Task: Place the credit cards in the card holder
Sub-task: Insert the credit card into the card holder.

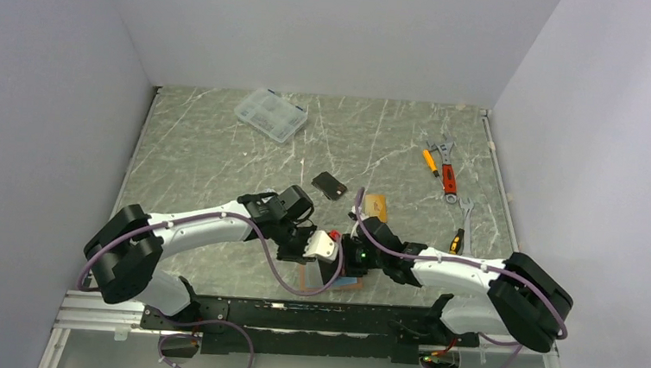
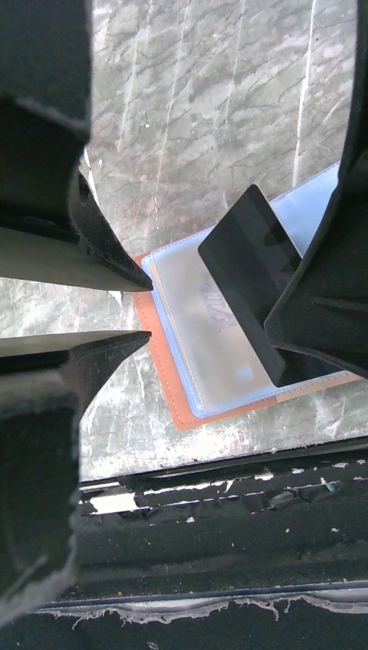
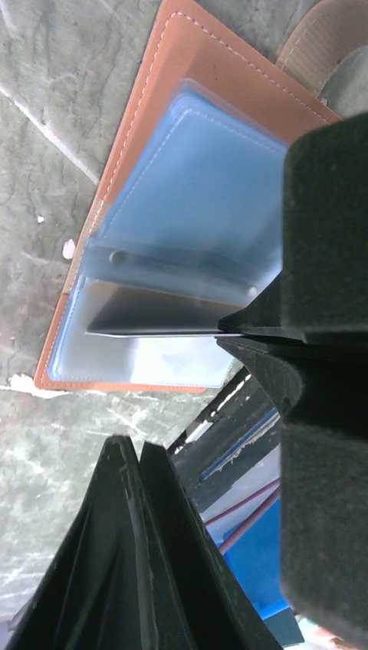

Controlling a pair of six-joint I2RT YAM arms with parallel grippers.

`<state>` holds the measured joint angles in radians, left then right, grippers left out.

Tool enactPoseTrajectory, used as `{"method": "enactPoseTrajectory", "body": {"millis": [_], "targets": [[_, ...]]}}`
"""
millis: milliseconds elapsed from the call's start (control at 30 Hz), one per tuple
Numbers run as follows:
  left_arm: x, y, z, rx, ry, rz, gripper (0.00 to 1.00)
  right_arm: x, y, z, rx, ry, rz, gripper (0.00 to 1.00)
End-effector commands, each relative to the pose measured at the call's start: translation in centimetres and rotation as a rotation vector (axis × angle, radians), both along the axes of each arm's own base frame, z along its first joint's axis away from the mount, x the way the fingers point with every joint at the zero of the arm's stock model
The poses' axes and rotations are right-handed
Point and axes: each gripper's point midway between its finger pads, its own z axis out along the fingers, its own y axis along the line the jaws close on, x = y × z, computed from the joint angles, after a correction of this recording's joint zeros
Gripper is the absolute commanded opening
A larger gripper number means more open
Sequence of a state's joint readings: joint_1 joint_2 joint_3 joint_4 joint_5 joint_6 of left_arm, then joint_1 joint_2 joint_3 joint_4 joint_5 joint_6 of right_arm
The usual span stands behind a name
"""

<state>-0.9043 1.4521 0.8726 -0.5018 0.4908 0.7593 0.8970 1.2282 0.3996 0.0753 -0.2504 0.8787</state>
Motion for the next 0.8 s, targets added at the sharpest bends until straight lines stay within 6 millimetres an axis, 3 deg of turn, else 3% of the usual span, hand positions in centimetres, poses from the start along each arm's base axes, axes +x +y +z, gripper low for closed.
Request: {"method": "enactPoseTrajectory", "body": {"millis": [0, 167, 433, 767], "targets": [[-0.1, 0.2, 0.9, -0.015, -0.032, -0.044, 0.31, 0.5, 1.1, 0.2, 0.031, -0.011, 0.023, 0.0], [-1.7, -0.5, 0.2, -0.021, -0.013, -0.122, 0.33, 0.1, 0.7, -1.2, 0.002, 0.021, 0.012, 0.0], [-2.6, -0.5, -3.5, 0.06, -0.128, -0.241, 0.33, 0.8, 0.5, 1.3, 0.08, -0.027, -0.023, 0.0], [-2.4, -0.7, -4.8, 0.117, -0.201, -0.242, 0.31, 1.1, -2.9, 0.1, 0.056, -0.037, -0.167, 0.0]]}}
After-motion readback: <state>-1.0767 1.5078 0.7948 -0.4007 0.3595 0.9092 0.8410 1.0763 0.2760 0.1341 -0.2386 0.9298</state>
